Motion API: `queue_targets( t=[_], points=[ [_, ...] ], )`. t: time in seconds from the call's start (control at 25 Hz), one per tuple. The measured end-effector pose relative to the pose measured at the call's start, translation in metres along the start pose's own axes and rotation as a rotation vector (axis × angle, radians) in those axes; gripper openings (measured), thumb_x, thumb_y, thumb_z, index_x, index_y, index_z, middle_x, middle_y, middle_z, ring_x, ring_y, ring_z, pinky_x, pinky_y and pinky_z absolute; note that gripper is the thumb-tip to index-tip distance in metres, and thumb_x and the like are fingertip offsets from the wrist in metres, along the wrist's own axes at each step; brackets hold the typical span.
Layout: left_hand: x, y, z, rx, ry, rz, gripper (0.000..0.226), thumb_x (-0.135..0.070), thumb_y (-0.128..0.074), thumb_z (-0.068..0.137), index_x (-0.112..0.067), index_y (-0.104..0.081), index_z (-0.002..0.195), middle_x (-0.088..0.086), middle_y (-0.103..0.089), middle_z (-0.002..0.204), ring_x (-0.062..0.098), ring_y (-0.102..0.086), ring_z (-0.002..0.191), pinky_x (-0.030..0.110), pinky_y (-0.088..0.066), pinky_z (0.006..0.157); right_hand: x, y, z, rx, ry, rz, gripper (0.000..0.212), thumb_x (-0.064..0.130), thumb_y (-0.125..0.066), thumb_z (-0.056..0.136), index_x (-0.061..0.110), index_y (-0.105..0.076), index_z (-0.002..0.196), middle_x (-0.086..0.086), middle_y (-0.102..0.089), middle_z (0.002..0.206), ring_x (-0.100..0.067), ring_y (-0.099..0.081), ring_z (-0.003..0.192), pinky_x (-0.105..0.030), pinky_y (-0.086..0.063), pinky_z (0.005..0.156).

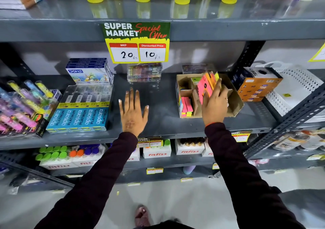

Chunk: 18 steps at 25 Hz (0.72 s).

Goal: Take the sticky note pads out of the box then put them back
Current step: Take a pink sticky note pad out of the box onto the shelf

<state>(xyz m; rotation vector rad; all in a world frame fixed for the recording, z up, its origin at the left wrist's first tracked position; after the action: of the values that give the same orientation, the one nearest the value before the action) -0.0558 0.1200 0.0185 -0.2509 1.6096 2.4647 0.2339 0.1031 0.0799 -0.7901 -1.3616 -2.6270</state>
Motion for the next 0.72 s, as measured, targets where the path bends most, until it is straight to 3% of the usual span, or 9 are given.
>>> queue_targets(
  t=[0.08,0.12,0.2,0.28,0.4,0.56,0.68,0.72],
  points=[
    [0.014,0.000,-0.006,0.004,-0.006,0.003,0.068,-0.038,-0.048,0.094,-0.003,-0.023,0.146,0.016,-0.020,0.156,0.029,-0.014,0.144,0.052,-0.009,0.116,0.028,0.004,-0.010,-0.049,0.038,0.282,0.058,0.026,-0.051,0.096,-0.004,-0.035,0.143,-0.029,-0.048,0.131,-0.040,-0.057,0.108,-0.042,-0.050,0.085],
    [0.020,-0.002,-0.009,0.020,-0.018,-0.002,0.071,-0.040,-0.049,0.093,-0.002,-0.023,0.146,0.017,-0.020,0.156,0.029,-0.014,0.144,0.052,-0.010,0.116,0.040,-0.013,-0.019,0.034,0.010,0.430,0.056,0.023,-0.053,0.096,-0.005,-0.037,0.142,-0.030,-0.050,0.130,-0.037,-0.054,0.112,-0.039,-0.046,0.089],
    [0.033,-0.009,-0.016,0.083,-0.035,-0.053,0.080,-0.050,-0.043,0.088,0.000,-0.023,0.146,0.017,-0.021,0.156,0.030,-0.016,0.144,0.050,-0.012,0.116,0.054,-0.069,-0.048,0.325,-0.198,0.712,0.051,0.015,-0.054,0.096,-0.007,-0.038,0.139,-0.029,-0.051,0.133,-0.033,-0.051,0.121,-0.037,-0.039,0.103],
    [0.045,-0.020,-0.023,0.174,-0.062,-0.126,0.091,-0.061,-0.041,0.082,0.002,-0.023,0.145,0.018,-0.021,0.155,0.029,-0.018,0.144,0.047,-0.013,0.117,0.056,-0.119,-0.088,0.532,-0.522,0.898,0.048,0.013,-0.052,0.098,-0.008,-0.037,0.138,-0.028,-0.051,0.137,-0.033,-0.053,0.124,-0.046,-0.040,0.109],
    [0.055,-0.048,-0.038,0.418,-0.149,-0.142,0.116,-0.073,-0.058,0.070,-0.001,-0.012,0.148,0.015,-0.010,0.158,0.024,-0.011,0.145,0.042,-0.008,0.119,0.045,-0.140,-0.107,0.513,-0.723,0.871,0.044,0.012,-0.046,0.100,-0.008,-0.035,0.138,-0.020,-0.052,0.131,-0.035,-0.049,0.128,-0.044,-0.038,0.111],
    [0.063,-0.070,-0.055,0.572,-0.289,0.074,0.141,-0.096,-0.031,0.049,-0.002,0.000,0.148,0.010,0.005,0.158,0.022,0.002,0.146,0.041,-0.003,0.120,0.031,-0.124,-0.099,0.373,-0.667,0.575,0.048,0.014,-0.042,0.101,-0.004,-0.031,0.144,-0.028,-0.047,0.140,-0.041,-0.045,0.129,-0.042,-0.034,0.107],
    [0.064,-0.075,-0.053,0.527,-0.325,0.166,0.123,-0.062,-0.067,0.069,-0.007,0.012,0.146,0.006,0.015,0.154,0.020,0.005,0.145,0.040,-0.003,0.120,0.047,-0.106,-0.117,0.326,-0.504,0.427,0.056,0.016,-0.043,0.100,-0.003,-0.023,0.149,-0.028,-0.030,0.150,-0.042,-0.030,0.138,-0.039,-0.022,0.112],
    [0.064,-0.074,-0.052,0.496,-0.314,0.195,0.116,-0.049,-0.069,0.076,-0.008,0.017,0.143,0.007,0.014,0.155,0.020,0.005,0.145,0.038,-0.002,0.119,0.056,-0.102,-0.121,0.319,-0.407,0.378,0.059,0.018,-0.044,0.100,-0.003,-0.021,0.149,-0.027,-0.023,0.154,-0.041,-0.023,0.141,-0.039,-0.019,0.115]
  ],
)
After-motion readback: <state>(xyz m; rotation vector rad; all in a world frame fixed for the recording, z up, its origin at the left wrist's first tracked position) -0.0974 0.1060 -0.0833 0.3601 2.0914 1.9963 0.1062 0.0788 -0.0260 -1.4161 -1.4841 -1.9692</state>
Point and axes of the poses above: each hand's wrist, its own z-axis towards the middle knuckle, its own y-axis out of the back of the hand, x = y × z, the point moved 10 cm from there along z, towards the middle knuckle
